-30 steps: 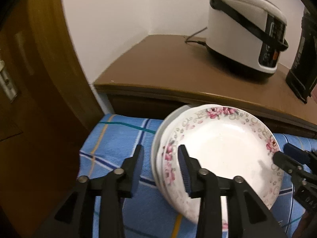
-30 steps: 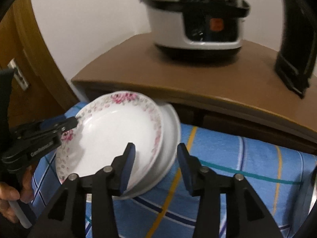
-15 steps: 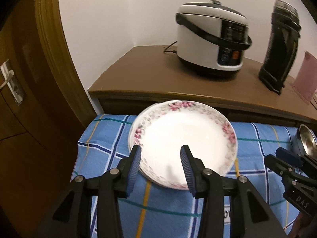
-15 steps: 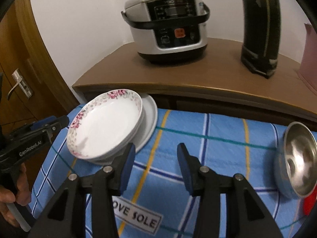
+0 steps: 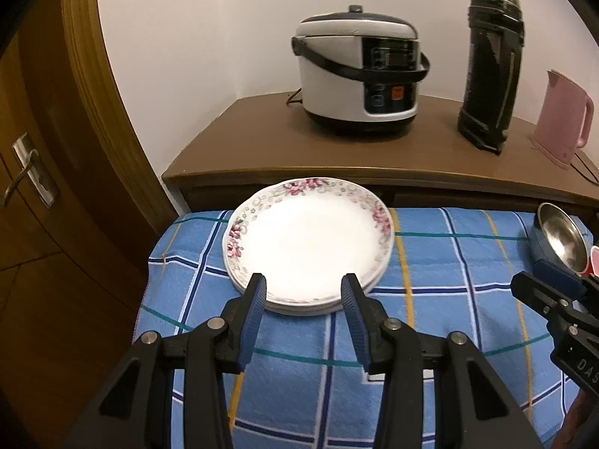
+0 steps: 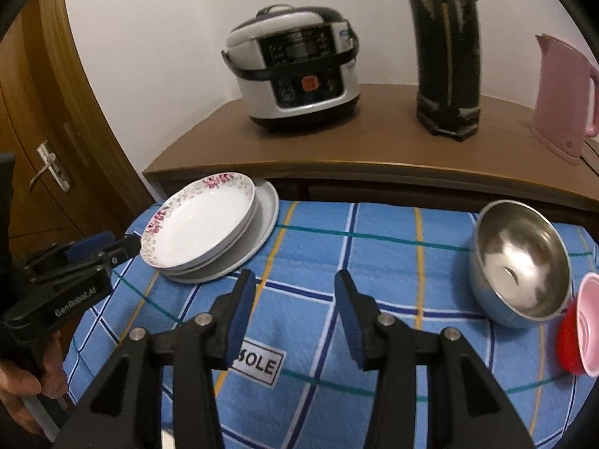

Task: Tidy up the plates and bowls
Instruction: 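Move both tools away from the stack toward the steel bowl and pink cup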

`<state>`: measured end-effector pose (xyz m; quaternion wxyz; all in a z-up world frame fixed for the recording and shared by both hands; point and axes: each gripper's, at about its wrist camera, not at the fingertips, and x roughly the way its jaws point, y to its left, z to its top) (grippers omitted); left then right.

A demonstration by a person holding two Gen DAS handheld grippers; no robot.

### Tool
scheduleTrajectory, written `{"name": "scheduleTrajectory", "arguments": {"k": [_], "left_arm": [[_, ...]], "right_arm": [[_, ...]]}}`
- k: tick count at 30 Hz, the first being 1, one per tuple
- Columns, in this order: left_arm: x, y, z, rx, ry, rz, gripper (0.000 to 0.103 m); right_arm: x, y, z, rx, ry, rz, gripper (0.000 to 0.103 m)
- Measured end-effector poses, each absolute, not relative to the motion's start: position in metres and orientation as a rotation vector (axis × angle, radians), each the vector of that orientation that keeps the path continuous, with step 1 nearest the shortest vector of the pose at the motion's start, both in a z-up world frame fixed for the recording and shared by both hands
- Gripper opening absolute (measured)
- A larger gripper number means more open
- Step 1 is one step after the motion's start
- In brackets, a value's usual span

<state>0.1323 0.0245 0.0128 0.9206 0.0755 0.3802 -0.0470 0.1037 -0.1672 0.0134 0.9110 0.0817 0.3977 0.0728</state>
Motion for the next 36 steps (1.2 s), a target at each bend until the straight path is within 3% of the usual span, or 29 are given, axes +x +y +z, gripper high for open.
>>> {"name": "scheduleTrajectory", "arguments": {"k": [19, 36], "left_arm": [[0.078, -0.042, 0.040, 0.195, 0.694, -0.151, 0.045], [0.063, -0.145, 0.030, 0.194, 0.783, -0.300, 0.045]], "right_arm": [[0.032, -0.229, 0.034, 0.184, 0.741, 0.041, 0.045], [-0.008, -0.337, 0.045, 0.230, 0.705, -0.138, 0.045]]}}
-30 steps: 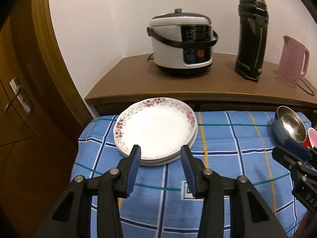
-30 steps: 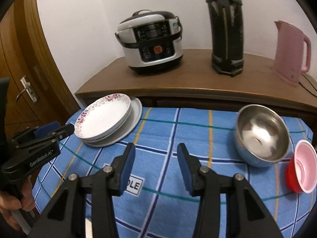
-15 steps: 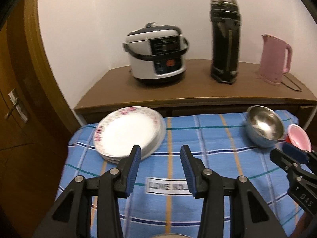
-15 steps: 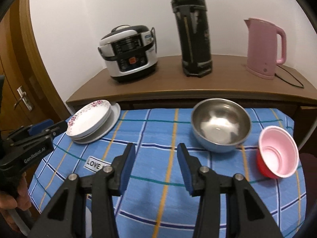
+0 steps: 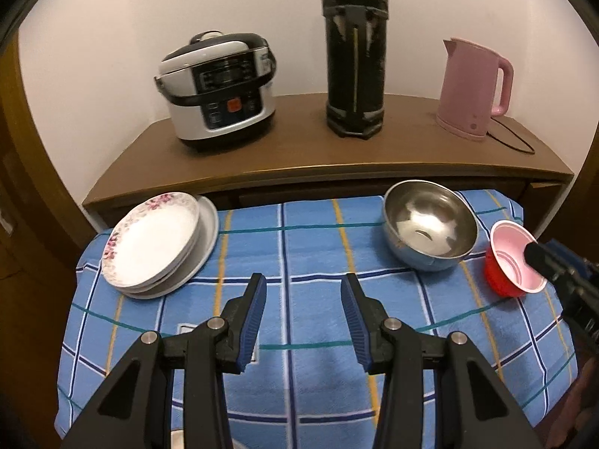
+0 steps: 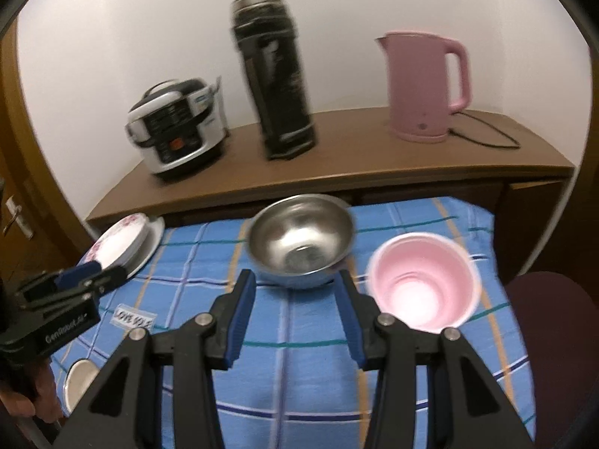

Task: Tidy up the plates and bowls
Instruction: 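Move both tools away from the stack toward the steel bowl and pink cup, then grip the pink cup rim with the right tool while the left tool grips it too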

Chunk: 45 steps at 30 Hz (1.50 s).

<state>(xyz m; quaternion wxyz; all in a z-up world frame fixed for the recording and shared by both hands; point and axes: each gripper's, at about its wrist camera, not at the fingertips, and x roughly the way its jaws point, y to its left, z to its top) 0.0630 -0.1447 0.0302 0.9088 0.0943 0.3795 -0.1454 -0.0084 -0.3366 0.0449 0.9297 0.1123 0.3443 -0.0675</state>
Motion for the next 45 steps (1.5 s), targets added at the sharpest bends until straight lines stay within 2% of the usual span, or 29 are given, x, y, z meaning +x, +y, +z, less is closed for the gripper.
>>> {"name": "scheduleTrajectory", "arguments": {"k": [10, 19, 30, 43, 45], "left_arm": [[0.079, -0.180, 0.018, 0.185, 0.841, -0.298, 0.045], [0.058, -0.227, 0.008, 0.198, 0.858, -0.412, 0.045], [0.031, -0.320, -0.021, 0.221, 0.907, -0.499, 0.045], [0.056, -0.343, -0.042, 0.145, 0.970, -0.458, 0.045], [0.059, -0.347, -0.046, 0.149, 0.979, -0.457, 0.045]], "right_arm": [[0.002, -0.392, 0.043, 0.327, 0.726, -0.171, 0.045], [-0.034, -0.426, 0.049, 0.313, 0.712, -0.252, 0.045], [-0.049, -0.483, 0.013, 0.411, 0.744, -0.349, 0.046], [-0.013, -0.502, -0.021, 0.452, 0.815, -0.289, 0.046], [-0.010, -0.503, -0.025, 0.454, 0.829, -0.283, 0.042]]}}
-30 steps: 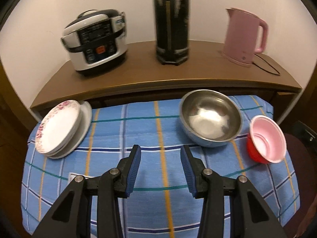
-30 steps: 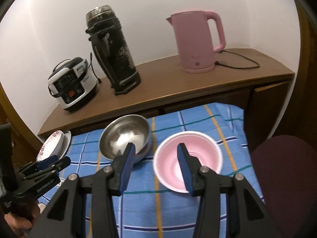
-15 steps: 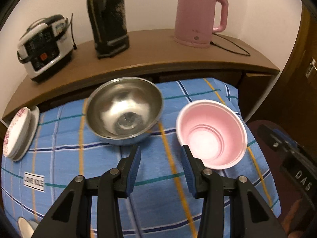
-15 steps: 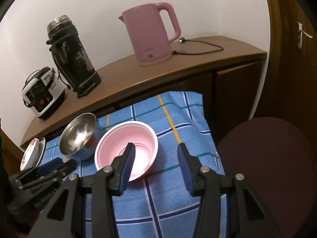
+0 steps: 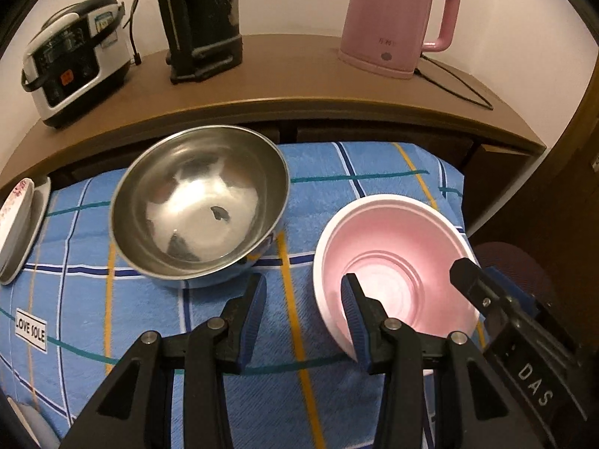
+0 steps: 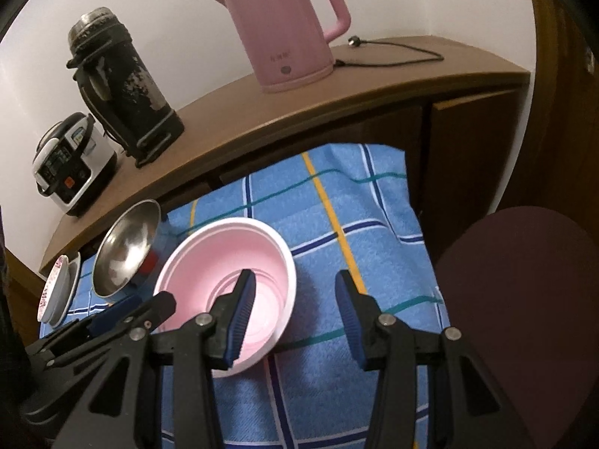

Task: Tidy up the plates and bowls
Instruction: 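Grip the pink cup rim with the right tool while the left tool grips it too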

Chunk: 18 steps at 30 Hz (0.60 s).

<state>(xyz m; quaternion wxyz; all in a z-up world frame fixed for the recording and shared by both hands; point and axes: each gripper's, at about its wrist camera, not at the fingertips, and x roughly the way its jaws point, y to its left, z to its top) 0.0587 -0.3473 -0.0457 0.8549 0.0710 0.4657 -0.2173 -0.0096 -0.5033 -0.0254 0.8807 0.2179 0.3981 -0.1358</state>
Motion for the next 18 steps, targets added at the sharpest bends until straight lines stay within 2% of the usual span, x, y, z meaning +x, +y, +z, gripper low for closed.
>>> {"name": "scheduleTrajectory", "arguments": {"k": [5, 7, 8, 10, 15, 18], "left_arm": [[0.064, -0.353, -0.055, 0.150, 1.009, -0.463, 0.045], [0.066, -0.352, -0.059, 0.151, 1.005, -0.463, 0.045], [0.066, -0.353, -0.059, 0.154, 1.000, -0.466, 0.045], [0.067, -0.353, -0.062, 0.162, 0.999, -0.472, 0.035], [0.067, -0.354, -0.064, 0.149, 1.000, -0.508, 0.028], [0.066, -0.355, -0.062, 0.146, 0.995, -0.528, 0.019]], "right_arm": [[-0.001, -0.499, -0.034, 0.439, 0.863, -0.272, 0.027], [0.002, -0.494, -0.038, 0.411, 0.884, -0.282, 0.017], [0.003, -0.492, -0.040, 0.391, 0.889, -0.290, 0.015], [0.003, -0.488, -0.042, 0.359, 0.897, -0.303, 0.013], [0.002, -0.480, -0.041, 0.314, 0.897, -0.331, 0.012], [0.000, -0.479, -0.041, 0.312, 0.894, -0.332, 0.011]]}}
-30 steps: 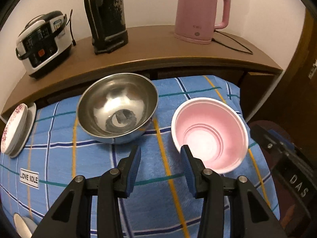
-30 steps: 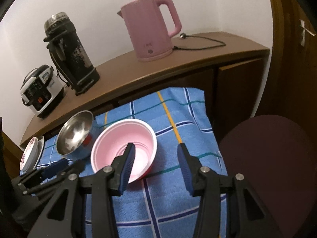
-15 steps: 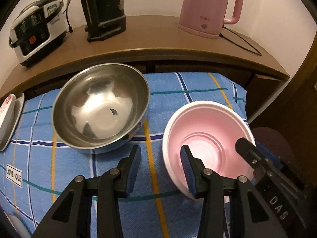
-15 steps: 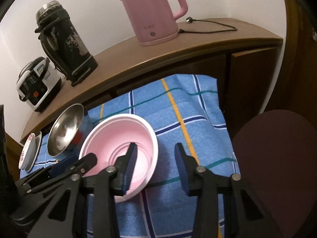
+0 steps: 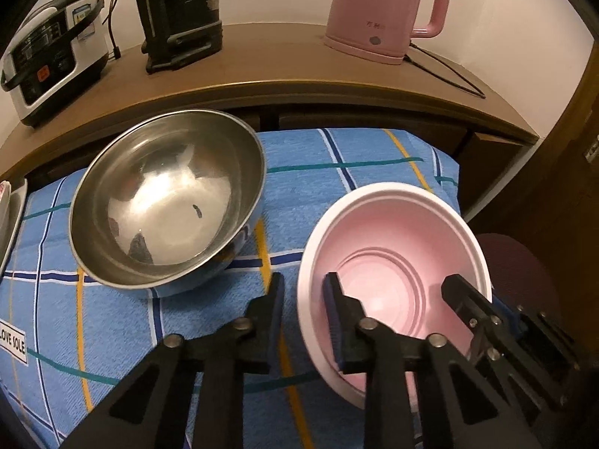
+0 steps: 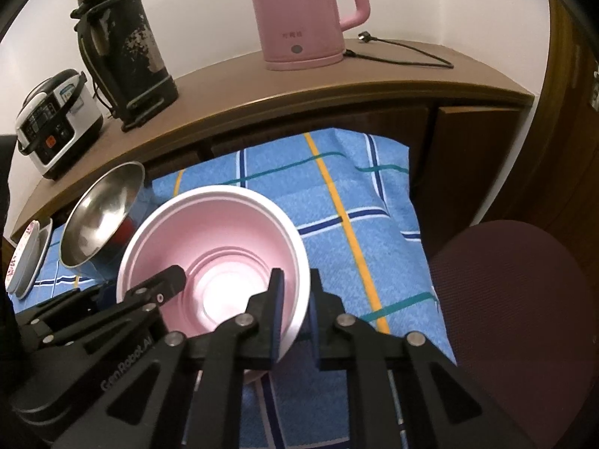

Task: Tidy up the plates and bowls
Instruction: 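Grip the pink cup rim with the right tool while the left tool grips it too, then lift the pink cup with both tools over the steel bowl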

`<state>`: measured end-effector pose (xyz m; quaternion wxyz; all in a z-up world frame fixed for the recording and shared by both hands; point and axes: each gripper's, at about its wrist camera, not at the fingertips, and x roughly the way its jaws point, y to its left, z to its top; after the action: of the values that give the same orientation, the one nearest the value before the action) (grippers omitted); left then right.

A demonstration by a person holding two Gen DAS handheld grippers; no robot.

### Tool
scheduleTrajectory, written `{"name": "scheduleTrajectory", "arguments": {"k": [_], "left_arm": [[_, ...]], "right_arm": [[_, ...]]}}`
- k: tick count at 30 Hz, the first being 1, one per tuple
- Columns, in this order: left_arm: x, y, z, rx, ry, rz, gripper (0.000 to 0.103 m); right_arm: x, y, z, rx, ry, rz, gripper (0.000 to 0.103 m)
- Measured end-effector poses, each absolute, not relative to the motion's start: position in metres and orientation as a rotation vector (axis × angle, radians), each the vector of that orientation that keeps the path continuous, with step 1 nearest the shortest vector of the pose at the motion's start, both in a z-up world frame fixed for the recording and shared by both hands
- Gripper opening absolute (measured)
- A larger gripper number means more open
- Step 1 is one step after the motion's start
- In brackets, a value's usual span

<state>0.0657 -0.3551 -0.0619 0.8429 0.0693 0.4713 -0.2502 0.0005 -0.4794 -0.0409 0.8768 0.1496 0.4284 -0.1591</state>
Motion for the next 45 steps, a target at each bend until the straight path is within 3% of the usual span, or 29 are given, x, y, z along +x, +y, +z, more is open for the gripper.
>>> {"name": "scheduleTrajectory", "arguments": {"k": [3, 26, 45], "left_arm": [[0.062, -0.356, -0.058, 0.148, 0.985, -0.549, 0.015], [0.046, -0.295, 0.004, 0.104, 0.826, -0.548, 0.015], [0.130, -0.224, 0.020, 0.034, 0.808, -0.378, 0.015]], "right_arm": [[-0.003, -0.479, -0.039, 0.311, 0.884, -0.337, 0.009], [-0.023, -0.430, 0.020, 0.207, 0.766, -0.333, 0.008], [0.071, -0.360, 0.045, 0.214, 0.732, -0.137, 0.008]]}}
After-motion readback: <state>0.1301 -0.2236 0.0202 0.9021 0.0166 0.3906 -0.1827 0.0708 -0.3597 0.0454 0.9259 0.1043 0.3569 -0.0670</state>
